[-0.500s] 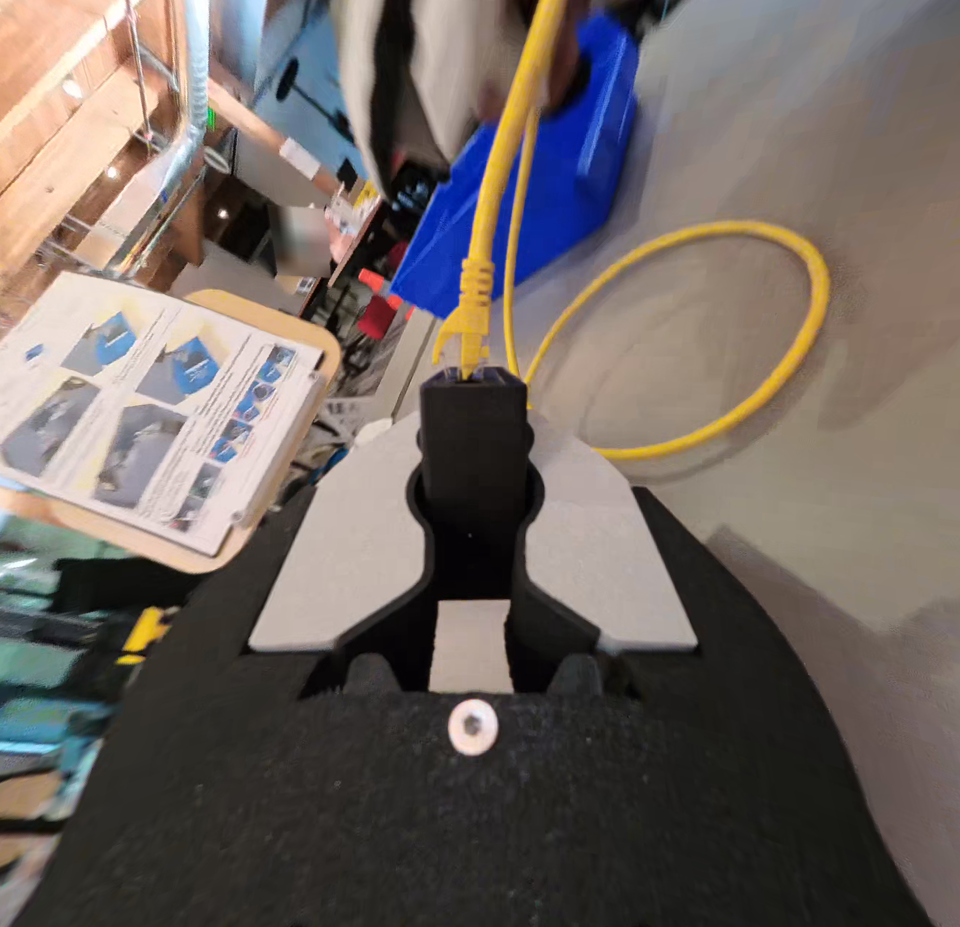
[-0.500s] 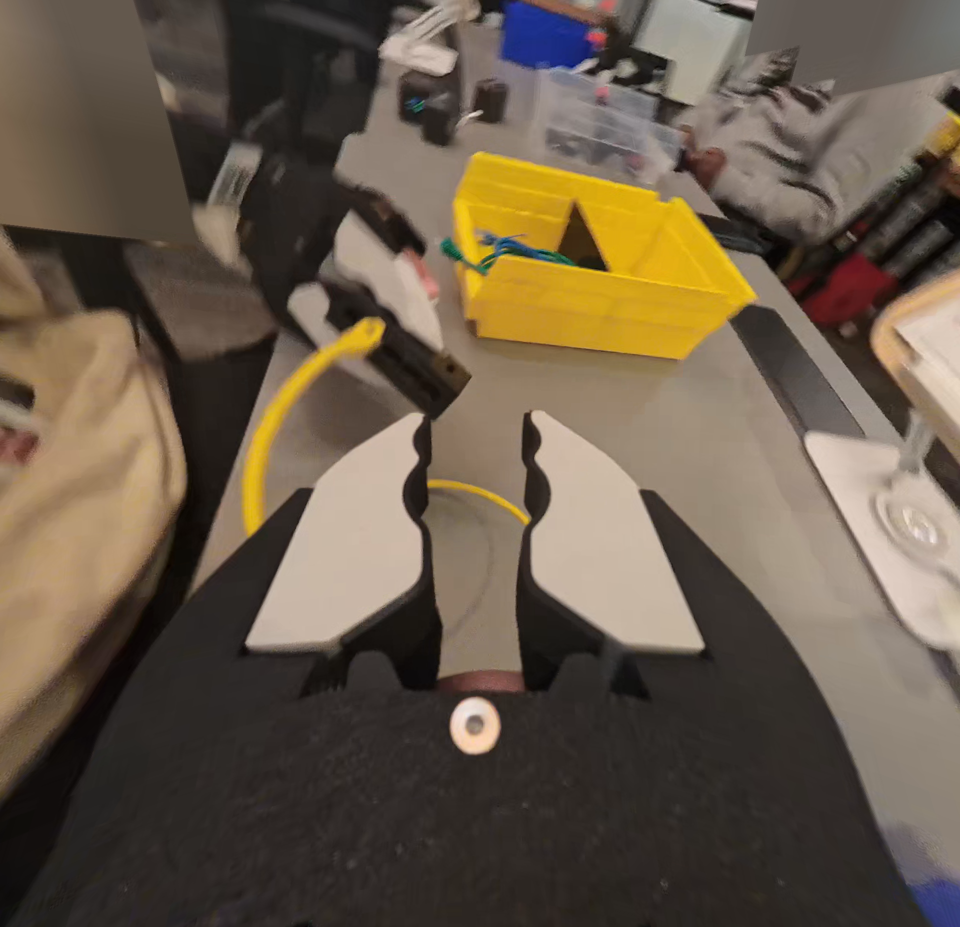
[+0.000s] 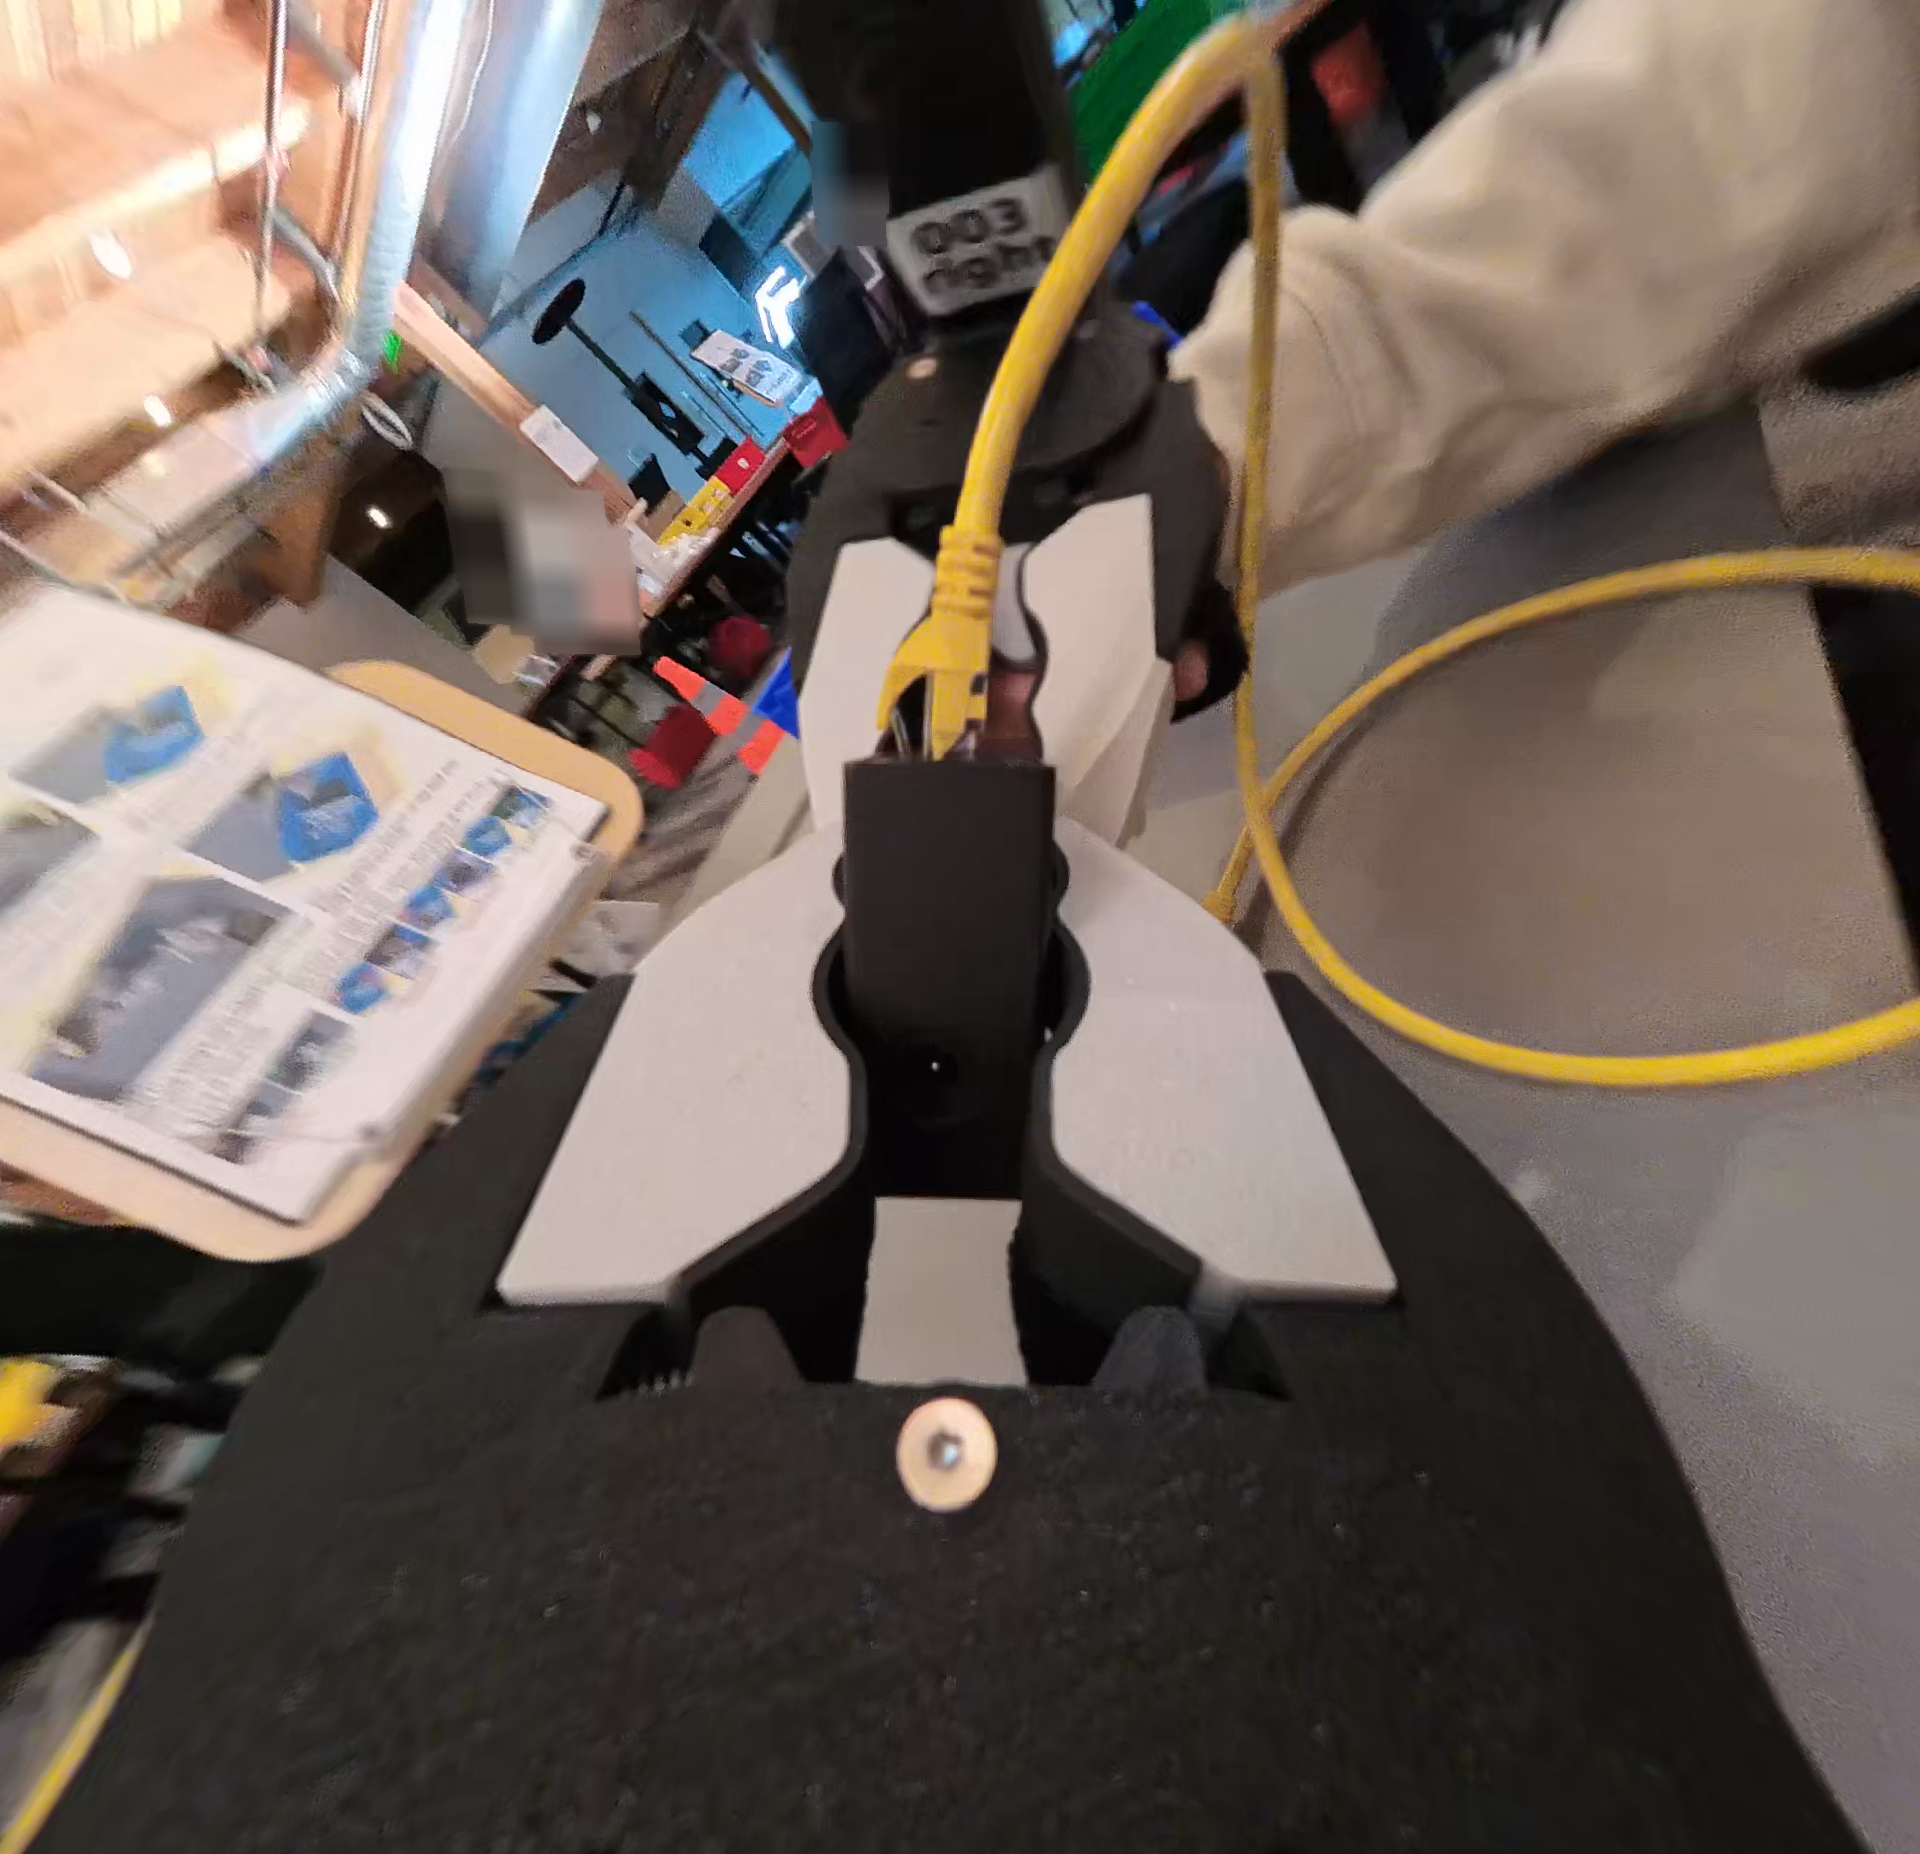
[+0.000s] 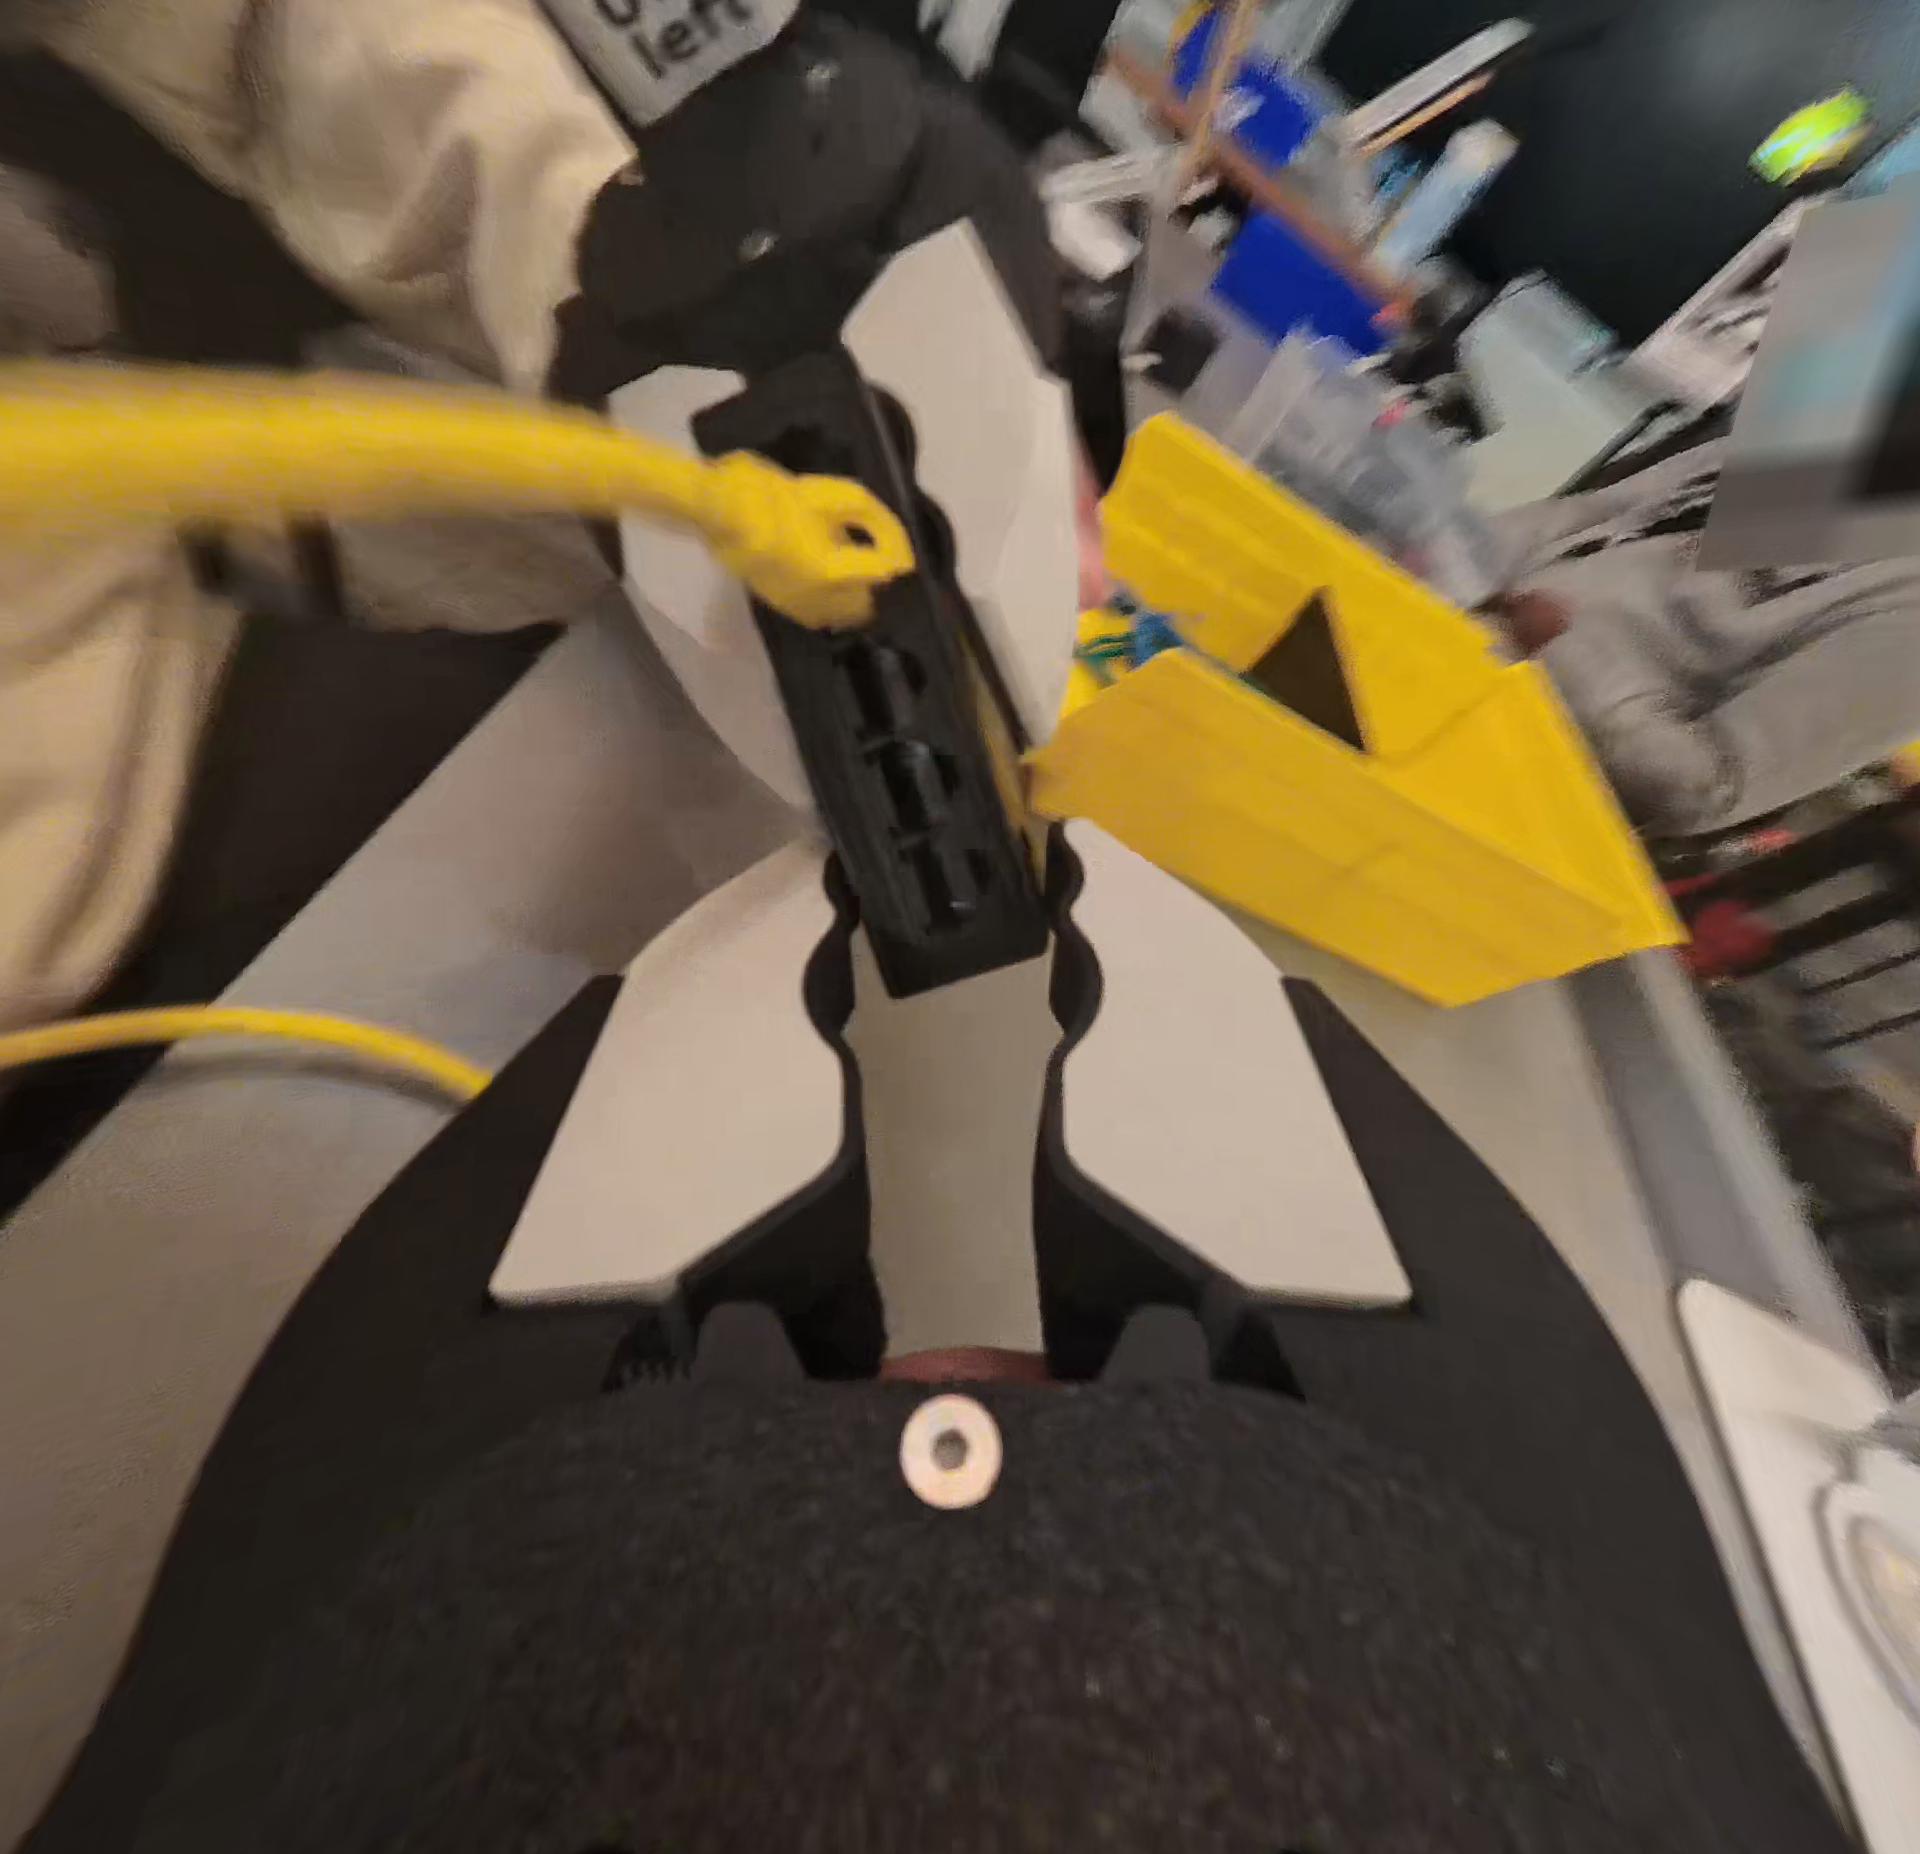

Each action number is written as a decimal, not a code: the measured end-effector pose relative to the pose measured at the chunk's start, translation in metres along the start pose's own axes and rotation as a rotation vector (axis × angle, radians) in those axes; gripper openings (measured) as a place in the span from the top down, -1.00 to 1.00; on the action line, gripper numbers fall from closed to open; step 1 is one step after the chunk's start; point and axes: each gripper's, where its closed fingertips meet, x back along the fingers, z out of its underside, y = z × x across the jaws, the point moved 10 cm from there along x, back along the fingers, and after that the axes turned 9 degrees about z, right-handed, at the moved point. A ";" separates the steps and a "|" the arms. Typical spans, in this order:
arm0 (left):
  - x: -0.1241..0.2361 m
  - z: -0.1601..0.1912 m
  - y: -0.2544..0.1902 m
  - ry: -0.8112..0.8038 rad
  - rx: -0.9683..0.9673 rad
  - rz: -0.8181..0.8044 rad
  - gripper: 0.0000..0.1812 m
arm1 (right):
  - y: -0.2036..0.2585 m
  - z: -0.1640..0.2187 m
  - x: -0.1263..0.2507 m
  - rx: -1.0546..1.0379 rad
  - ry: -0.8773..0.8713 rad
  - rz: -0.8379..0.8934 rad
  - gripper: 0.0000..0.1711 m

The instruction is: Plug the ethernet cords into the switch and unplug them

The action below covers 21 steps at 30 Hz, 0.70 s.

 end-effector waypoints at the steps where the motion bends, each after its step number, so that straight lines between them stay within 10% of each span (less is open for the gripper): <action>1: 0.001 0.002 0.005 -0.025 0.079 0.017 0.68 | -0.002 -0.001 0.002 -0.009 -0.030 0.023 0.62; 13: -0.022 0.031 0.041 0.224 0.104 -0.096 0.69 | -0.042 -0.022 0.017 0.335 0.511 0.179 0.66; 21: -0.022 0.026 0.046 -0.010 0.096 0.058 0.70 | -0.037 -0.038 0.036 0.164 0.088 0.048 0.67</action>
